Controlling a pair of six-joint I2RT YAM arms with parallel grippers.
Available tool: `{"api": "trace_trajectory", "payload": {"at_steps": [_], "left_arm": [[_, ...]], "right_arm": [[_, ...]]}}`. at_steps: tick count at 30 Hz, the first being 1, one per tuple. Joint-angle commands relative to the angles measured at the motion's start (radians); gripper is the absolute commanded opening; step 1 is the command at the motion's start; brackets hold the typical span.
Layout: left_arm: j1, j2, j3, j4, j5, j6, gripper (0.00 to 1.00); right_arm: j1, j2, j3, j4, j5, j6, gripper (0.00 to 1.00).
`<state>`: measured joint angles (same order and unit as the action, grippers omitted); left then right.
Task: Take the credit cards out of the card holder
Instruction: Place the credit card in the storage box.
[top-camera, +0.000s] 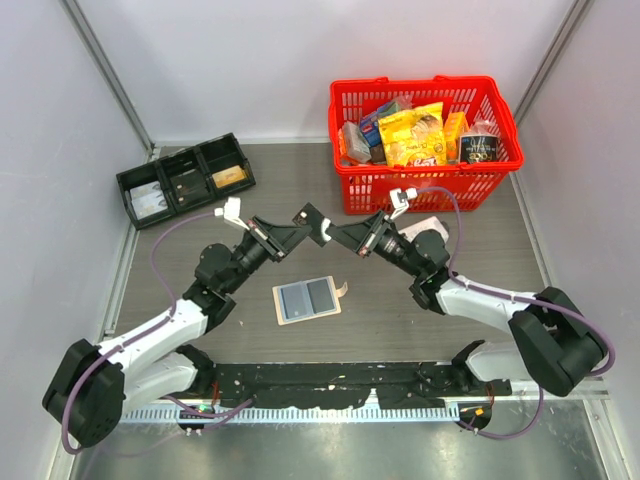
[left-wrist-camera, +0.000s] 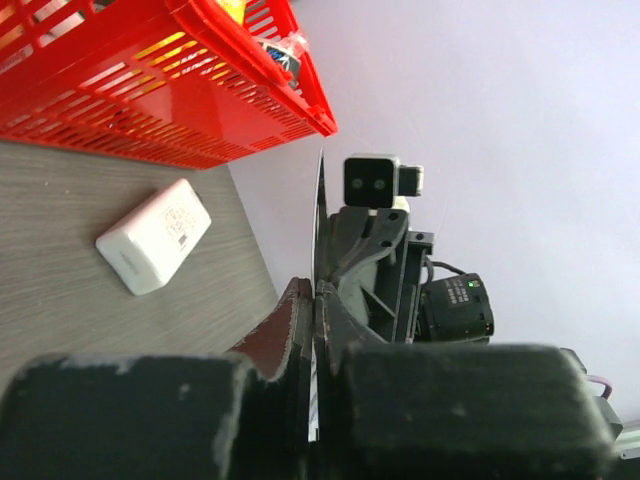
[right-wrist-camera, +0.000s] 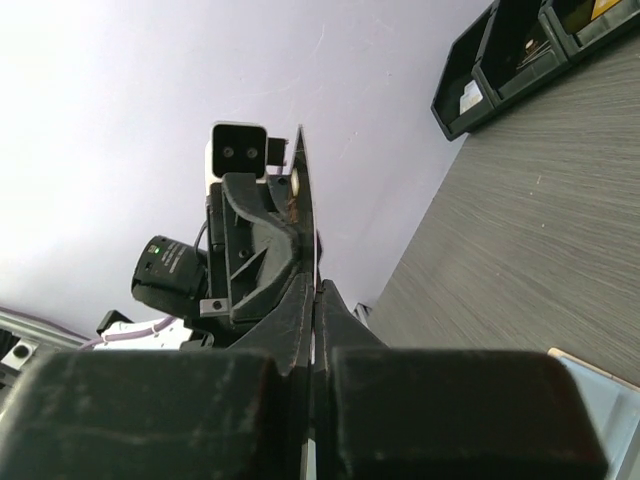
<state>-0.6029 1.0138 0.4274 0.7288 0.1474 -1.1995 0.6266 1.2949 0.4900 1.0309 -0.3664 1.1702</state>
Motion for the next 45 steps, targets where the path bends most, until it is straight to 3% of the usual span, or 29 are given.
{"api": "trace_trajectory", "payload": {"at_steps": [1, 4, 5, 8, 12, 14, 18, 26, 31, 39, 45], "left_arm": [[-0.005, 0.003, -0.012, 0.112, -0.060, -0.017, 0.00], [-0.003, 0.000, -0.035, 0.121, -0.114, -0.015, 0.00], [0.003, -0.003, -0.042, 0.123, -0.135, -0.015, 0.00], [0.060, -0.018, -0.062, 0.104, -0.178, -0.015, 0.00], [0.201, -0.052, -0.094, 0.051, -0.232, -0.037, 0.00], [0.282, -0.060, -0.113, 0.038, -0.258, -0.054, 0.00], [0.455, -0.046, -0.119, -0.018, -0.307, -0.089, 0.00], [0.756, 0.237, -0.023, 0.081, -0.290, -0.175, 0.00], [0.793, 0.495, 0.112, 0.184, -0.336, -0.212, 0.00], [0.795, 0.825, 0.391, 0.201, -0.419, -0.253, 0.00], [0.793, 0.950, 0.546, 0.124, -0.451, -0.288, 0.00]], "right_arm": [[0.005, 0.020, -0.008, 0.083, 0.032, 0.014, 0.01], [-0.002, 0.021, -0.016, 0.084, 0.034, 0.009, 0.19], [-0.005, 0.017, -0.018, 0.080, 0.035, 0.002, 0.34], [-0.033, -0.017, -0.025, 0.020, 0.037, -0.029, 0.67], [-0.050, -0.116, -0.002, -0.213, 0.088, -0.168, 0.82], [-0.051, -0.172, 0.022, -0.419, 0.130, -0.268, 0.84], [-0.050, -0.272, 0.071, -0.642, 0.217, -0.475, 0.86], [-0.051, -0.342, 0.082, -0.772, 0.281, -0.616, 0.87], [-0.053, -0.348, 0.067, -0.770, 0.261, -0.662, 0.88], [-0.051, -0.376, 0.047, -0.769, 0.259, -0.725, 0.89], [-0.051, -0.367, 0.053, -0.779, 0.290, -0.748, 0.90]]}}
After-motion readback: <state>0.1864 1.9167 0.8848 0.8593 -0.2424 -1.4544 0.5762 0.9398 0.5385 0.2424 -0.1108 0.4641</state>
